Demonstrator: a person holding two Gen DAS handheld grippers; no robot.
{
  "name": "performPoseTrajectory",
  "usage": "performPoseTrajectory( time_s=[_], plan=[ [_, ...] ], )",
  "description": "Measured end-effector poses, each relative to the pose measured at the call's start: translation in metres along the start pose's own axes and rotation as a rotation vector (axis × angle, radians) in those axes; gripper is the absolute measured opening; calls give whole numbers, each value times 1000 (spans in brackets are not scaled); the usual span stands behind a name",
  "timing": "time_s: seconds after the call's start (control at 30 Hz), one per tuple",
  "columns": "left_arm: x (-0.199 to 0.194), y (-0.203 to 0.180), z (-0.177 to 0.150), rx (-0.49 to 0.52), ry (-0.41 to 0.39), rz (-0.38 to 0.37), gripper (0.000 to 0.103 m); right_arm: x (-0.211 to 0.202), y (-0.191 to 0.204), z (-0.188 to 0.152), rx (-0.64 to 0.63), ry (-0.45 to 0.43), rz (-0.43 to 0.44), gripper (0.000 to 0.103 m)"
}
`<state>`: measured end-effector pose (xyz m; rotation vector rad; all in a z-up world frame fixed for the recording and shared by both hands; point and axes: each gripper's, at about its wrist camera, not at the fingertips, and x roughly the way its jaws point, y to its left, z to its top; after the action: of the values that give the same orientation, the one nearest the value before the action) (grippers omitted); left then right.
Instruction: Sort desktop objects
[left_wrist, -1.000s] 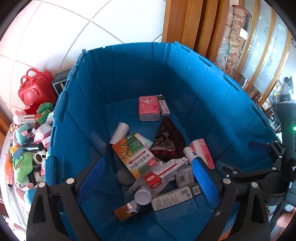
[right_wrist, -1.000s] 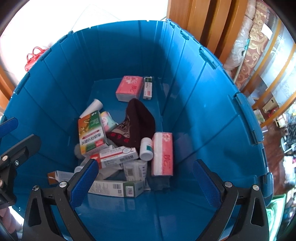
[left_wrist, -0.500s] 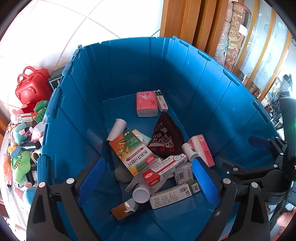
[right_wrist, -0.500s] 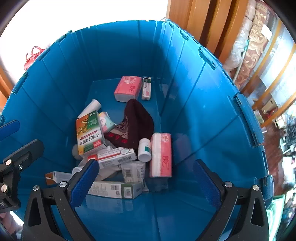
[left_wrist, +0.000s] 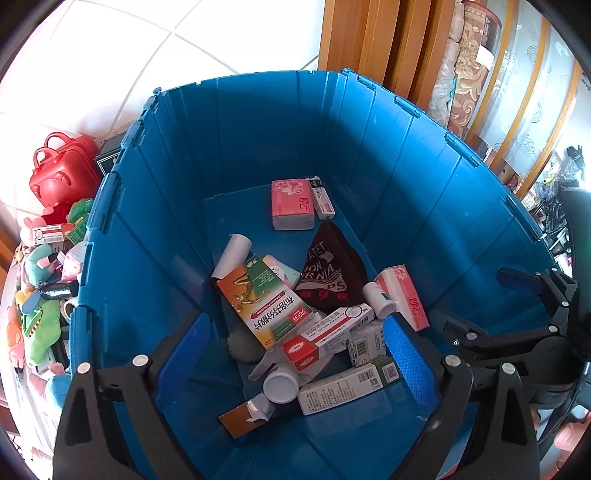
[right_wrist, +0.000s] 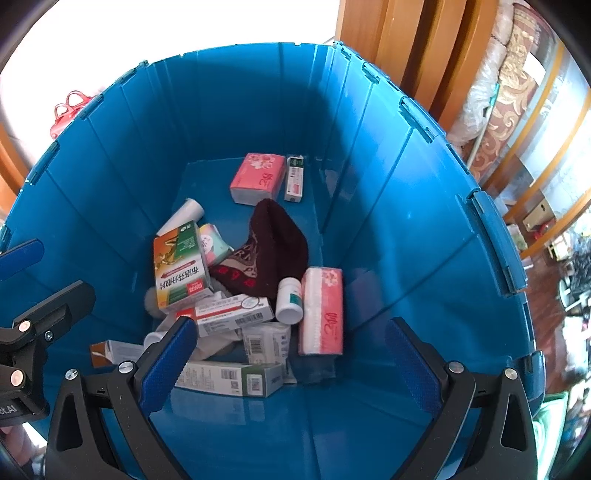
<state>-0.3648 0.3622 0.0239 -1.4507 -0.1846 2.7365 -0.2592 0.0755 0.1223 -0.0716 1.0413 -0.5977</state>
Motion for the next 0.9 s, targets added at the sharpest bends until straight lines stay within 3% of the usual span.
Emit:
performPoseTrajectory(
  time_s=[0.9],
  plan=[
    [-3, -3, 0, 22, -24, 33, 97, 1, 0, 2, -7, -5, -1, 103]
  ],
)
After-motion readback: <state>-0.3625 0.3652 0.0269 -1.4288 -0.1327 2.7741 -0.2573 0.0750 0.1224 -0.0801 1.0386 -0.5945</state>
